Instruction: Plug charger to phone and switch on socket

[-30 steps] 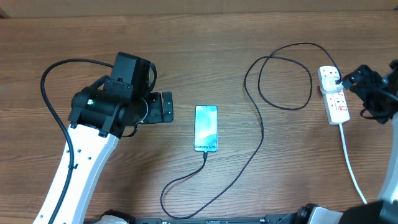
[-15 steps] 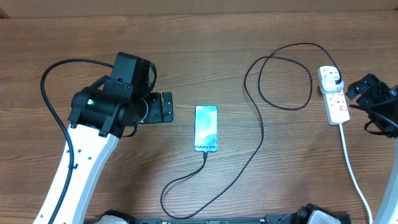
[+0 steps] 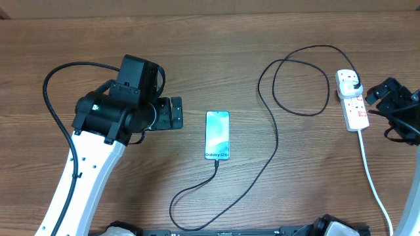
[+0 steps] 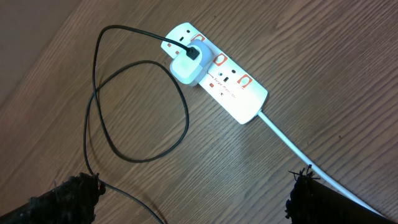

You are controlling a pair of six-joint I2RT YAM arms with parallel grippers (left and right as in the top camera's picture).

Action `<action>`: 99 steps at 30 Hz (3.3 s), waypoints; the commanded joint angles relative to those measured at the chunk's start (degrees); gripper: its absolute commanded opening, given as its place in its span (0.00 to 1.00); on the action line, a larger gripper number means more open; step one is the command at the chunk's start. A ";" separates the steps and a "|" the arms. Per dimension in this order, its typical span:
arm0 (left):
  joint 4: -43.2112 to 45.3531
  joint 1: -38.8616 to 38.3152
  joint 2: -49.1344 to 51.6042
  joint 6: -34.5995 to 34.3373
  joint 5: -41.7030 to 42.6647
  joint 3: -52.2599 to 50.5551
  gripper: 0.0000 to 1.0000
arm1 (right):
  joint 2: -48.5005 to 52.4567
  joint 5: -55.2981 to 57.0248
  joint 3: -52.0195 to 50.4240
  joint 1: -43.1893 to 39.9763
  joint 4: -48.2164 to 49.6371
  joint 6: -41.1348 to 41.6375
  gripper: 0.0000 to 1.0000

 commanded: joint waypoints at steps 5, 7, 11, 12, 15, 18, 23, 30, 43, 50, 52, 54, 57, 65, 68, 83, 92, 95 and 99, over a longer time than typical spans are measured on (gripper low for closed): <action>0.07 0.42 0.39 1.27 -0.76 1.18 1.00 | -0.46 0.35 -0.20 -0.09 0.07 0.20 1.00; 0.07 0.42 0.39 1.27 -0.76 1.18 1.00 | -0.46 0.35 -0.20 -0.11 0.07 0.20 1.00; 0.07 0.42 0.39 1.29 -0.76 1.18 0.99 | -0.46 0.35 -0.20 -0.11 0.07 0.22 1.00; 0.07 0.42 0.39 1.27 -0.76 1.18 0.99 | -0.46 0.35 -0.20 -0.11 0.07 0.22 1.00; 0.07 0.42 0.39 1.27 -0.76 1.18 1.00 | -0.46 0.35 -0.20 -0.11 0.07 0.22 1.00; 0.07 0.42 0.39 1.29 -0.76 1.18 0.99 | -0.46 0.35 -0.20 -0.11 0.07 0.22 1.00; 0.07 0.42 0.42 1.29 -0.74 1.16 1.00 | -0.46 0.35 -0.20 -0.11 0.07 0.20 1.00; 0.04 0.39 0.42 1.29 -0.96 0.87 1.00 | -0.46 0.35 -0.20 -0.11 0.07 0.20 1.00; 14.58 0.35 -6.73 1.29 -0.87 -20.70 0.99 | -0.46 0.35 -0.20 -0.11 0.07 0.22 1.00; 29.24 0.35 -13.90 1.29 -0.46 -35.54 1.00 | -0.46 0.35 -0.20 -0.11 0.04 0.22 1.00; 33.51 0.35 -16.17 1.31 -0.07 -38.86 1.00 | -0.46 0.35 -0.20 -0.11 0.04 0.22 1.00; 38.47 0.35 -19.39 2.38 1.18 -42.75 1.00 | -0.46 0.35 -0.20 -0.11 0.04 0.22 1.00; 43.71 0.35 -23.28 4.55 2.91 -46.77 0.99 | -0.46 0.35 -0.20 -0.11 0.04 0.22 1.00; 57.37 0.35 -34.34 5.64 3.13 -58.49 1.00 | -0.46 0.35 -0.20 -0.11 0.04 0.20 1.00; 65.46 0.35 -38.10 8.35 5.88 -63.67 0.99 | -0.46 0.35 -0.20 -0.11 0.04 0.20 1.00; 92.52 0.48 -54.38 12.66 8.37 -84.17 1.00 | -0.46 0.35 -0.20 -0.11 0.04 0.20 1.00; 88.87 6.23 -58.21 12.81 7.34 -84.17 0.99 | -0.46 0.35 -0.20 -0.11 0.04 0.20 1.00; 85.55 8.85 -59.39 12.79 7.34 -84.17 1.00 | -0.46 0.35 -0.20 -0.11 0.04 0.20 1.00; 78.97 11.58 -62.29 12.90 6.40 -84.17 1.00 | -0.46 0.35 -0.20 -0.11 0.04 0.22 1.00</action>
